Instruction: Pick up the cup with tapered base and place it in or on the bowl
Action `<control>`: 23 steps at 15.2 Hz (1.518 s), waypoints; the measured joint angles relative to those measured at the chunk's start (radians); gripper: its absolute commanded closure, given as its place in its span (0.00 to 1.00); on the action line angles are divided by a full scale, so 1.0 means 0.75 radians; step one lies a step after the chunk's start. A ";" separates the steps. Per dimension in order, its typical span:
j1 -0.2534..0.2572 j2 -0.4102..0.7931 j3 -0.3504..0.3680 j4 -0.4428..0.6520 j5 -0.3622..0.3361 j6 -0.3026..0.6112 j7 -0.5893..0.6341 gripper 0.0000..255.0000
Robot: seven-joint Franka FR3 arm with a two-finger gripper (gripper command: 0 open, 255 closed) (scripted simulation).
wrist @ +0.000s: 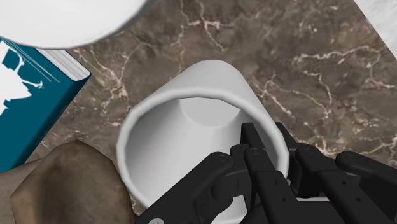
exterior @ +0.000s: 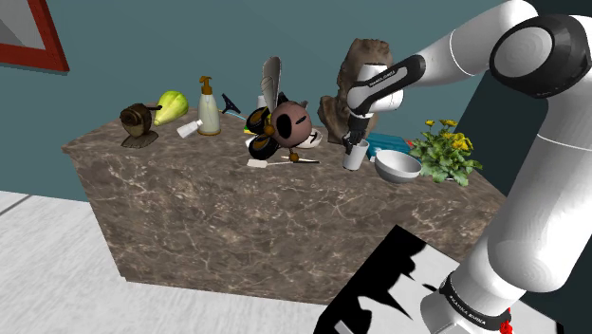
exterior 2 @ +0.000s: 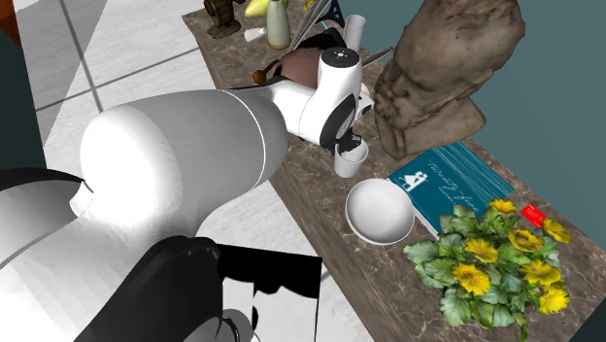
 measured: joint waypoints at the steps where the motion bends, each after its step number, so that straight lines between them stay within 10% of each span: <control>1: 0.000 0.000 0.000 0.000 0.000 0.000 0.000 1.00; 23: 0.014 -0.149 -0.005 0.180 -0.058 -0.320 0.024 1.00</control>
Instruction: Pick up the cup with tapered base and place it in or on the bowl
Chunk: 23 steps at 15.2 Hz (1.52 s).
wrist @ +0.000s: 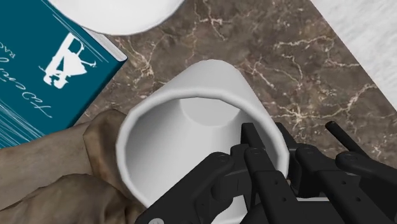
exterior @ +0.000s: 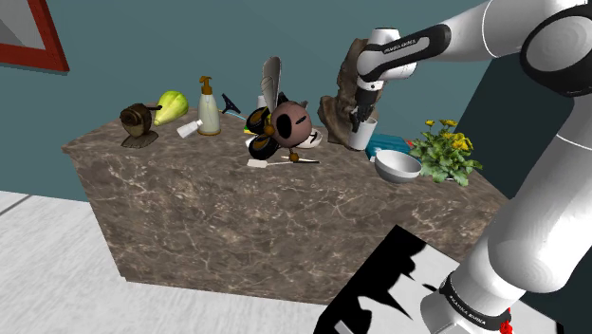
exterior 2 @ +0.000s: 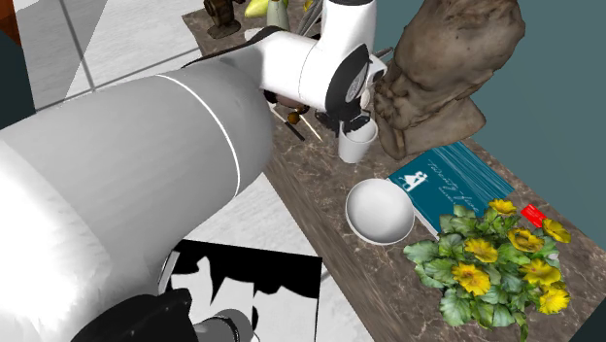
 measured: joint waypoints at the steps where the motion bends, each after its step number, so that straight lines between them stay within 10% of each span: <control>1: 0.000 0.001 0.000 0.019 0.001 -0.018 -0.002 1.00; 11: 0.004 -0.031 0.003 0.157 -0.007 -0.186 -0.003 1.00; 23: -0.114 -0.369 -0.111 -0.079 -0.142 -0.243 -0.191 1.00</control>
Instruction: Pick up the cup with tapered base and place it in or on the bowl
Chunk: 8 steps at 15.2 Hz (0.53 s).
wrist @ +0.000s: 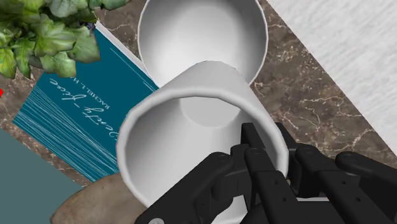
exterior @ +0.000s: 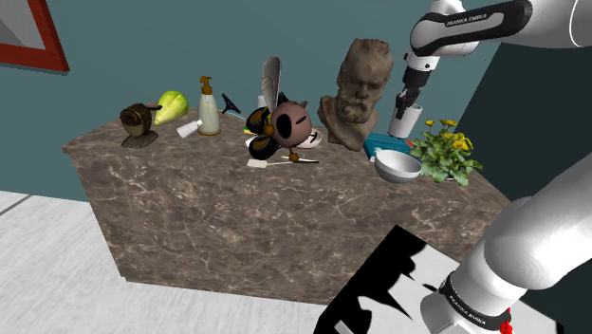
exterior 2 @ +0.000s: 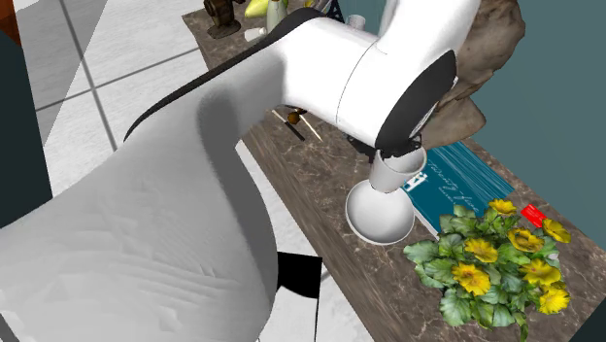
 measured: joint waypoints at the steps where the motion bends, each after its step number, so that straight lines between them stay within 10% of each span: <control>1: -0.014 -0.042 -0.008 -0.029 -0.019 -0.009 -0.015 1.00; 8: -0.045 -0.082 -0.048 -0.134 -0.047 0.067 -0.062 1.00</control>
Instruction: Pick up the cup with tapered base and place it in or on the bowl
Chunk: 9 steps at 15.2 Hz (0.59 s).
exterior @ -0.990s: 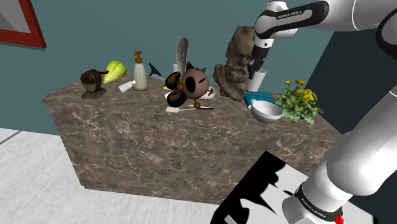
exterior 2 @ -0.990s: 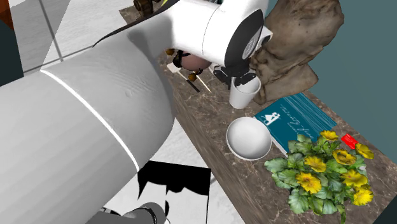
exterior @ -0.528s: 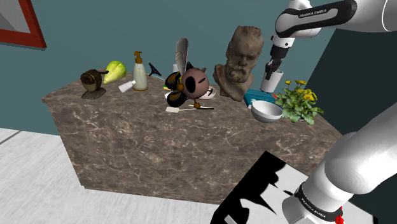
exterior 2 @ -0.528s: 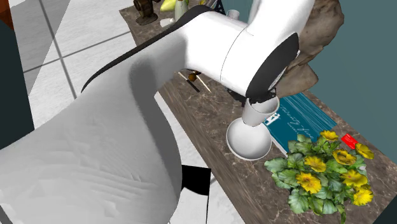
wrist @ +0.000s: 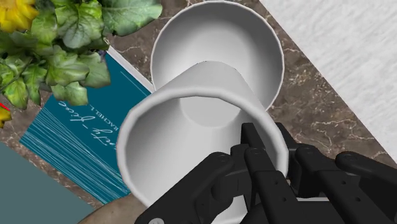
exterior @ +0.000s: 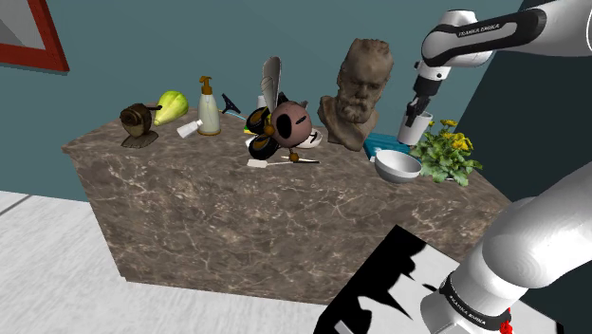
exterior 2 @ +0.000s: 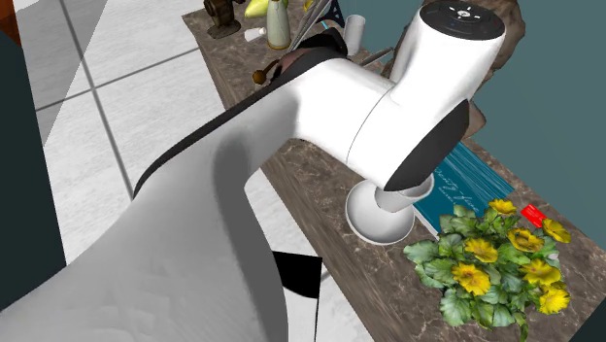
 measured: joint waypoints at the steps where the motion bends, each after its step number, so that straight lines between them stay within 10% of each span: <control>1: -0.001 0.001 -0.002 -0.017 -0.001 0.018 0.000 1.00; 9: -0.002 0.034 -0.020 -0.128 -0.001 0.160 0.005 1.00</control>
